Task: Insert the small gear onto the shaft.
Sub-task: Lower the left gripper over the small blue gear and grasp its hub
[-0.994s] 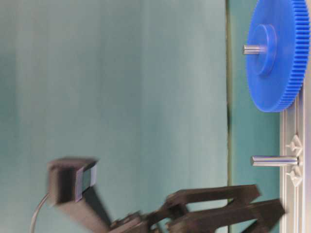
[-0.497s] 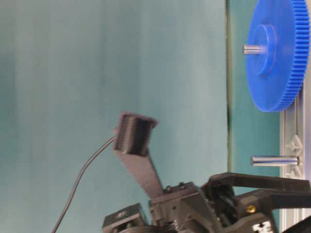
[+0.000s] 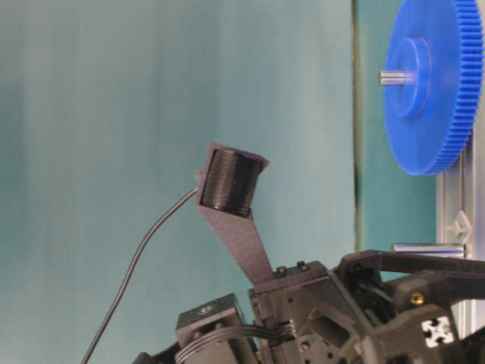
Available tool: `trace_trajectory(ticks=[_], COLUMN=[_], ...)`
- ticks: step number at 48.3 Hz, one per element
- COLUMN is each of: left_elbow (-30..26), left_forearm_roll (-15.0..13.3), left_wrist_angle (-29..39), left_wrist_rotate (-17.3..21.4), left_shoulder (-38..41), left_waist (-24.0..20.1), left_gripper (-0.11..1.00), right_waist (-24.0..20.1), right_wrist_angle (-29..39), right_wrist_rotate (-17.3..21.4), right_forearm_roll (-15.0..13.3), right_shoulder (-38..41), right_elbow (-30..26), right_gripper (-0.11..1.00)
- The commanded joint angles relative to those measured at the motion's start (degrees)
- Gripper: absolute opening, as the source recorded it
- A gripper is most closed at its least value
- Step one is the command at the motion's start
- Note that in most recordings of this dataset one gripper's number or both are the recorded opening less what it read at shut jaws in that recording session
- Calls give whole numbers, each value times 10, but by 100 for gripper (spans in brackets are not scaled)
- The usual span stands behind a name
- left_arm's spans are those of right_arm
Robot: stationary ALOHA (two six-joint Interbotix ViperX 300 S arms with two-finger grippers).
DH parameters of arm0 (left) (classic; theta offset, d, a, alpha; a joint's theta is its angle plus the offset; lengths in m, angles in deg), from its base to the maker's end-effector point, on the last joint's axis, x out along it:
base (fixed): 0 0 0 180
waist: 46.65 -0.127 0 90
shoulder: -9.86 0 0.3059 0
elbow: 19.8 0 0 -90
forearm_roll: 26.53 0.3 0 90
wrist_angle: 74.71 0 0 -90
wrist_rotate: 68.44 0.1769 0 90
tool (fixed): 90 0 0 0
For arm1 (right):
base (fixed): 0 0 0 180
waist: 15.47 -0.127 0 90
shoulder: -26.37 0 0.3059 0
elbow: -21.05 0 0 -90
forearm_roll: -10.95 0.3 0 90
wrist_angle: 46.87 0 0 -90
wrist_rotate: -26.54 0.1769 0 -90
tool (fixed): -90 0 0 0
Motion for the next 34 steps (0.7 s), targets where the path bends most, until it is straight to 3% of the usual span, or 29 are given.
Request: trace_trajectory(ticks=[1,34], left_elbow=[-11,-25], left_forearm_roll=[1,1], left_wrist_angle=[-2,-5], left_wrist_rotate=[-2,-2], left_shoulder=[-8,21], left_waist=[8,11], left_gripper=[90,90], right_waist=[2,2], right_wrist_angle=[-4,-7], right_wrist_rotate=[4,5], right_forearm_roll=[1,2], right_shoulder=[4,4], right_elbow=[-4,-1], right_gripper=[27,27])
